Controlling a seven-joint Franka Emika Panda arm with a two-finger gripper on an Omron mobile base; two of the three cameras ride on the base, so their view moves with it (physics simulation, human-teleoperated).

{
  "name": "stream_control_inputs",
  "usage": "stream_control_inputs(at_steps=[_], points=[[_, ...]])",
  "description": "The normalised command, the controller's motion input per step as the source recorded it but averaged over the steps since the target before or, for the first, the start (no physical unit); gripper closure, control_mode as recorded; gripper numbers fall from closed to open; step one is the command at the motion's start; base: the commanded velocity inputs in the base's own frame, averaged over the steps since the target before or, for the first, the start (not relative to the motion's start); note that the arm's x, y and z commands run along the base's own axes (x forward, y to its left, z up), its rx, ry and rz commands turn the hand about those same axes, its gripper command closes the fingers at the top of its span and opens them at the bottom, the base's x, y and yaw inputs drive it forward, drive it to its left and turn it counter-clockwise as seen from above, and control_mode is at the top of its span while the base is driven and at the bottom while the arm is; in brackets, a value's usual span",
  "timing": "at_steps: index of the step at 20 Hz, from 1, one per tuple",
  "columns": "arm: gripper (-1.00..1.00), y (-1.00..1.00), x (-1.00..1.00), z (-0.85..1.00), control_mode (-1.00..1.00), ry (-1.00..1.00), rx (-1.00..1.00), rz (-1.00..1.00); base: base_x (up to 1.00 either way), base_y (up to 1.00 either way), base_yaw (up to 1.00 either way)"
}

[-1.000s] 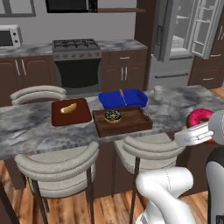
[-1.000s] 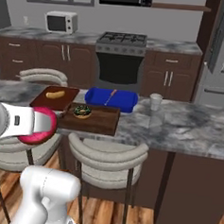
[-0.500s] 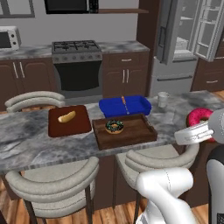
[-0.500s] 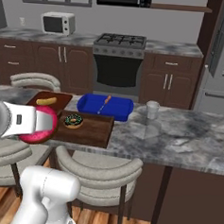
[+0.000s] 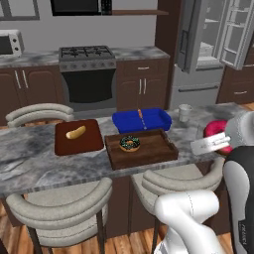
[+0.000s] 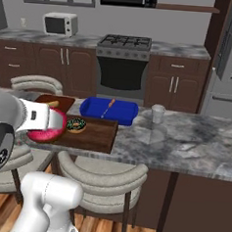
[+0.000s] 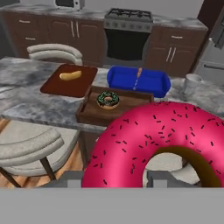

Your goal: Take the donuts from the fridge and place them on the empty tray on the dining counter.

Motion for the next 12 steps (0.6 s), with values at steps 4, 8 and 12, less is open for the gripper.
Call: stream_control_inputs(at_steps=[4,8,12], points=[[1.00,-0.01,1.00,-0.24,-1.00,0.18,0.08,0.06,0.00,0.00,0.00],[1.00,0.00,0.89,-0.43,-1.00,0.17,0.01,0.00,0.00,0.00,0.00],[1.00,0.00,0.67,-0.47,-1.00,0.08,-0.02,0.00,0.00,0.00,0.00]])
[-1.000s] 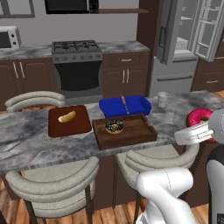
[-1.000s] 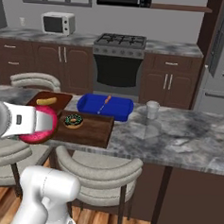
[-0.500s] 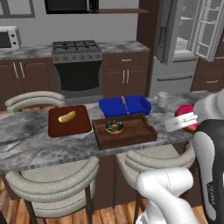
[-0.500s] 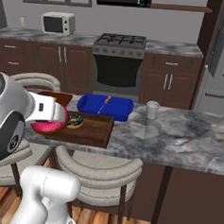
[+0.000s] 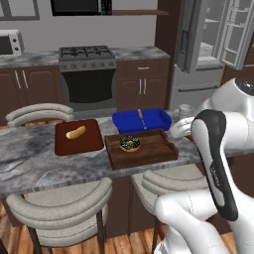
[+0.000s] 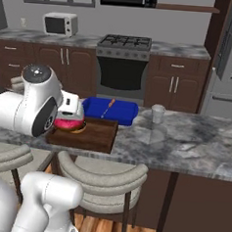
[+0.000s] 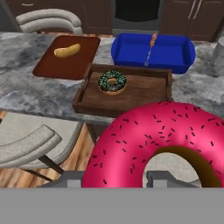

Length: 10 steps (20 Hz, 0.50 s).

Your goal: Take the donuts from the fridge and place them on the empty tray on the dining counter.

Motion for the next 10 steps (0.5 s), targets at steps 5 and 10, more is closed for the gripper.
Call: stream_control_inputs(at_steps=[5,10], points=[[1.00,0.00,0.61,-0.47,-1.00,0.04,-0.05,0.00,0.00,0.00,0.00],[1.00,0.00,0.71,-0.48,-1.00,0.03,0.00,0.00,0.00,0.00,0.00]])
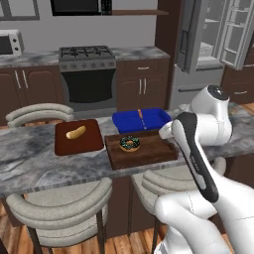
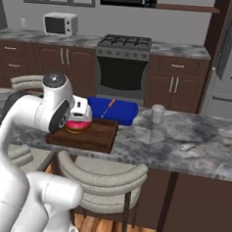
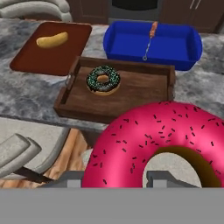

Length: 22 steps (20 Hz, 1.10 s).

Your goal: Take the donuts from the fridge and place them on the empty tray on the dining counter.

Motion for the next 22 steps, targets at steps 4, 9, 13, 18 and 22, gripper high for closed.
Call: stream_control_inputs(at_steps=[4,9,13,18,22], points=[[1.00,0.05,0.72,-0.47,-1.00,0.02,0.00,0.00,0.00,0.00,0.00],[1.00,0.08,0.70,-0.46,-1.00,0.04,0.00,0.00,0.00,0.00,0.00],[1.00,0.06,0.65,-0.40,-1.00,0.05,0.00,0.00,0.00,0.00,0.00],[1.00,0.01,0.62,-0.22,-1.00,0.08,0.00,0.00,0.00,0.00,0.00],[1.00,0.00,0.57,-0.13,-1.00,0.09,0.00,0.00,0.00,0.00,0.00]])
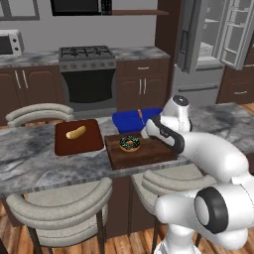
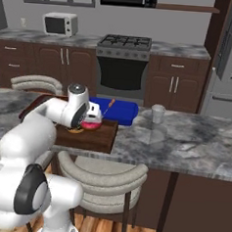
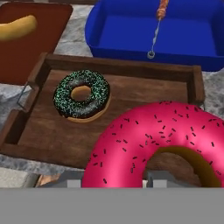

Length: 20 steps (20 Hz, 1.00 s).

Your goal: Take the donuts from the fridge and place them on the empty tray on the dining counter.

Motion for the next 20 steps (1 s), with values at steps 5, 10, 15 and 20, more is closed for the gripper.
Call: stream_control_inputs(at_steps=[5,10,15,20], points=[[1.00,0.00,0.38,-0.40,-1.00,0.07,0.00,0.00,0.00,0.00,0.00],[1.00,0.00,0.42,-0.46,-1.00,0.00,0.00,0.00,0.00,0.00,0.00],[1.00,0.00,0.39,-0.45,-1.00,0.00,0.00,0.00,0.00,0.00,0.00],[1.00,0.00,0.42,-0.37,-1.00,0.00,0.00,0.00,0.00,0.00,0.00]])
